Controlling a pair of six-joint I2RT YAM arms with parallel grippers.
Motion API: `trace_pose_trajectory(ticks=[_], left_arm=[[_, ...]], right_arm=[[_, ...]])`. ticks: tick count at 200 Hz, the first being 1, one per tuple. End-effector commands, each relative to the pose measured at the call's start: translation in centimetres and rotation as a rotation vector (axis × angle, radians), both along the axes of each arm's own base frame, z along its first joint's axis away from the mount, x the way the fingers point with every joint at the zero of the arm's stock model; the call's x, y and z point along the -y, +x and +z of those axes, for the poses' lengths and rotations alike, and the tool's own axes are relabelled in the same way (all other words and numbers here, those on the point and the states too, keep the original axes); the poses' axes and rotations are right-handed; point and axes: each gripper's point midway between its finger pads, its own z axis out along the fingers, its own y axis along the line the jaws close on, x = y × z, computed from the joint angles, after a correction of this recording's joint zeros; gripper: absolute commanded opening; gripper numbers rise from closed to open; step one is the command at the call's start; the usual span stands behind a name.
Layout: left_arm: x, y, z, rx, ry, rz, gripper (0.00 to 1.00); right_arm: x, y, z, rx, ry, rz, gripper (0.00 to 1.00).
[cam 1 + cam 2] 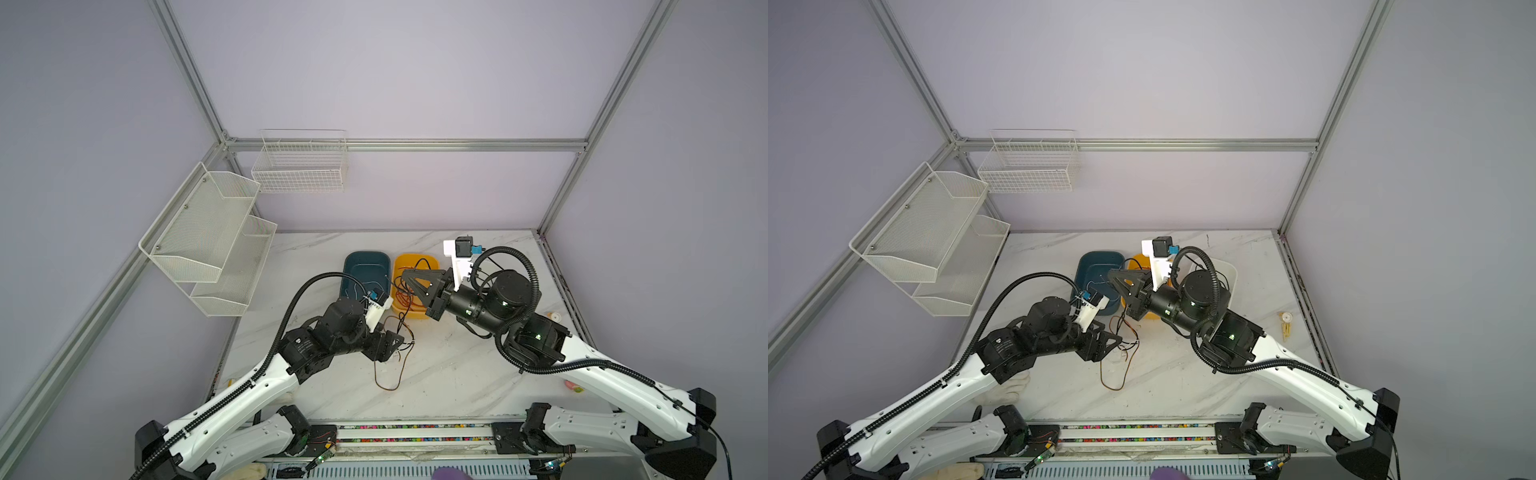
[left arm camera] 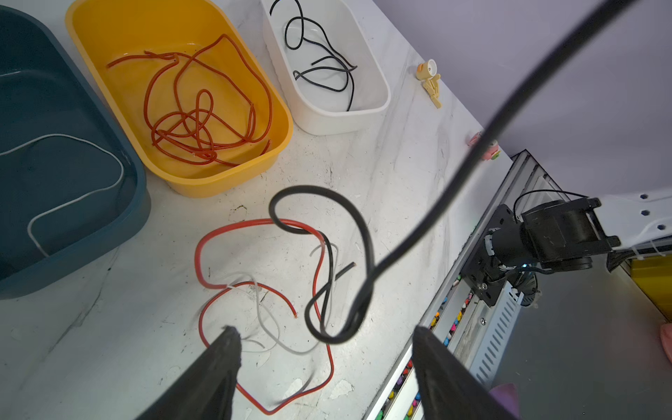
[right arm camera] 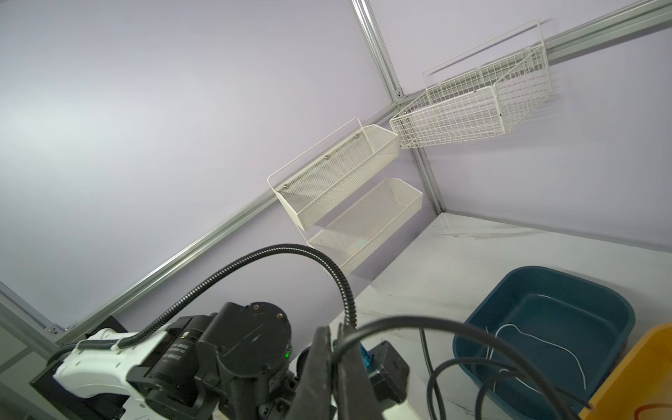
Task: Untangle the cables
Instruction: 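Lift the black wire with the right gripper and carry it toward the white tub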
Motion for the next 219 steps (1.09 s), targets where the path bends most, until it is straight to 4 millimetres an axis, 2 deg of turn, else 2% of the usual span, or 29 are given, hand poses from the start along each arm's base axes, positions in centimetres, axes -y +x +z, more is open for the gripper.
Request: trace_pose_trajectory(ticks=[1,34,68,88,106,134,160,190,219], left_arm=[[0.9,0.7,-0.1,-0.013,-0.051,0.018,0.64],[1.7,1.1,-0.8,-0.039,-0.072,0.020,0.39],[1.9,1.1,-1.7,-0.051,-0.104,0.028,0.21],[1.8,1.0,-1.9,-0.049,-0.113,0.036,0.09],[1.5,0.8,-2.2,-0.054,-0.111,0.041,0.00],[1.1,0.5,-2.4,-0.059,-0.107,0.053,0.00],[0.7,0.5,-2.2,-0.057,-0.096,0.062,0.00],[-0.2,0.6,-1.4,-0.037,-0.049,0.087,0.09],[-2.1,0.7,0.1,0.021,0.024,0.120,0.21]], right_arm=[[0.7,-1.5,2.7,0.028,0.073,0.045,0.00],[1.6,-2.0,3.7,0.033,0.092,0.041,0.00],[2.8,-2.2,4.5,0.040,0.110,0.014,0.00],[3.8,-1.9,4.7,0.045,0.114,-0.034,0.00],[5.1,-0.9,4.4,0.026,0.103,-0.123,0.00],[7.7,1.3,2.9,0.003,0.051,-0.314,0.00],[9.1,2.9,0.6,-0.007,-0.018,-0.449,0.00],[10.7,5.0,-2.4,-0.032,-0.086,-0.560,0.00],[14.0,9.1,-6.2,-0.132,-0.096,-0.595,0.00]])
